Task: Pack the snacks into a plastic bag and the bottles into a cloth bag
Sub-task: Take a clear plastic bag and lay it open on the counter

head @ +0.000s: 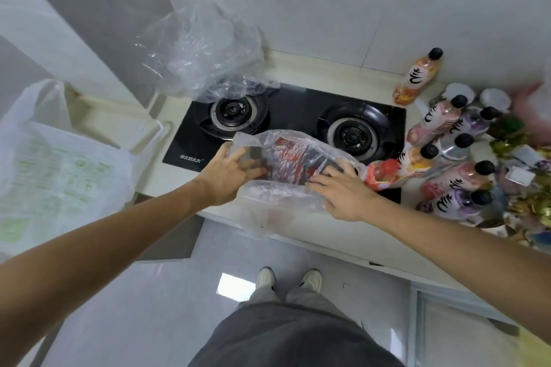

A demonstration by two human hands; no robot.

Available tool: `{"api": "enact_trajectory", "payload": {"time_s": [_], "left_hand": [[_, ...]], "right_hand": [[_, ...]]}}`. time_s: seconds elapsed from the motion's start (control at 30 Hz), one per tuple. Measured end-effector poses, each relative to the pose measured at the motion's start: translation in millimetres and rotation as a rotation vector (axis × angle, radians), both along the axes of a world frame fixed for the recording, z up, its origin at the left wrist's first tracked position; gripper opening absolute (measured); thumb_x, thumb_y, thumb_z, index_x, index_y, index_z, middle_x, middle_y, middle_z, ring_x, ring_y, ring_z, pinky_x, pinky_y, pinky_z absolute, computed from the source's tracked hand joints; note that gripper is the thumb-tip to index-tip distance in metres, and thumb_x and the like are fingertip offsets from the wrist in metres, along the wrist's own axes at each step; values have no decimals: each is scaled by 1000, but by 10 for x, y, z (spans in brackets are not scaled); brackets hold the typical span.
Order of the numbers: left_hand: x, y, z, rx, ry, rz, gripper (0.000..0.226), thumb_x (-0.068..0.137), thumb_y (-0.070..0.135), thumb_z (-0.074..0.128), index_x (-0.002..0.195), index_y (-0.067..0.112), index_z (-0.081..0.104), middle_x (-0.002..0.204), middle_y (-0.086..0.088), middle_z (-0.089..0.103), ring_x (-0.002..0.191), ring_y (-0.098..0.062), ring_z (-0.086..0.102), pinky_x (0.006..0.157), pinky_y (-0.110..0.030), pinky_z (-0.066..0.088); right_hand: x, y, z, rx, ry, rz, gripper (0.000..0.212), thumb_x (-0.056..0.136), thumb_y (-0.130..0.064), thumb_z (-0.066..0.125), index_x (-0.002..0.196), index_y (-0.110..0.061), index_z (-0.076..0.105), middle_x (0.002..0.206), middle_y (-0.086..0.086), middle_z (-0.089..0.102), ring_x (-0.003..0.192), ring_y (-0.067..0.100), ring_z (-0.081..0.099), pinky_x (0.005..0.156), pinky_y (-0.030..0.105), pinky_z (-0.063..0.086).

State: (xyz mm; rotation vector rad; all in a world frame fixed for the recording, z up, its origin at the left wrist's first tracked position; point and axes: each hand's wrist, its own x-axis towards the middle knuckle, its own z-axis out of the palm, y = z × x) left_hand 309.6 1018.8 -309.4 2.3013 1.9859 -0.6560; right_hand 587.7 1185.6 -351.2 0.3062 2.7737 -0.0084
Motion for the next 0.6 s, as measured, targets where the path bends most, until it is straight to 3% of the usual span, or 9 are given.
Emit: {"api": "enact_trajectory", "payload": {"time_s": [0.1,0.17,0.3,0.4,0.5,0.6], "left_hand": [[-35,-19,-79,-53,-42,100,69,94,16,51,158,34,29,162,-3,37,155,-29,12,120,-60,6],[-16,-41,-137,-118,-26,146,59,101,21,44,157,28,30,164,-11,30,156,-30,10,121,-59,2],[70,-41,-416,-128,-115,159,40,103,20,45,143,20,48,146,-8,53,139,-31,43,119,-55,12],[98,41,-525,-184,-78,129,26,104,26,48,128,25,58,137,1,57,128,-24,49,113,-47,23],[137,121,-520,-310,-16,72,35,107,45,40,124,28,64,134,2,59,130,-23,49,115,-48,24],[155,120,-538,-444,-14,47,39,107,50,36,124,31,66,124,3,66,126,-24,54,119,-54,18]], "right_hand": [[-7,74,-112,-43,79,21,45,89,-28,63,133,-25,63,127,-8,64,118,25,52,118,66,15],[-2,78,-146,-88,66,0,37,96,-37,47,127,-25,64,121,-7,64,116,25,51,116,61,20],[41,38,-241,-221,-36,-132,50,107,-56,28,140,-34,58,130,-5,66,123,28,55,111,51,34],[-42,47,-269,-253,-107,-252,58,108,-59,17,134,-35,63,135,-3,67,127,26,59,107,47,40],[-82,38,-378,-172,-136,-271,52,108,-55,24,132,-33,65,137,-6,66,131,22,57,110,42,37],[-102,-13,-462,-81,-154,-256,48,108,-54,30,133,-32,64,136,-7,67,131,21,57,108,38,38]]}}
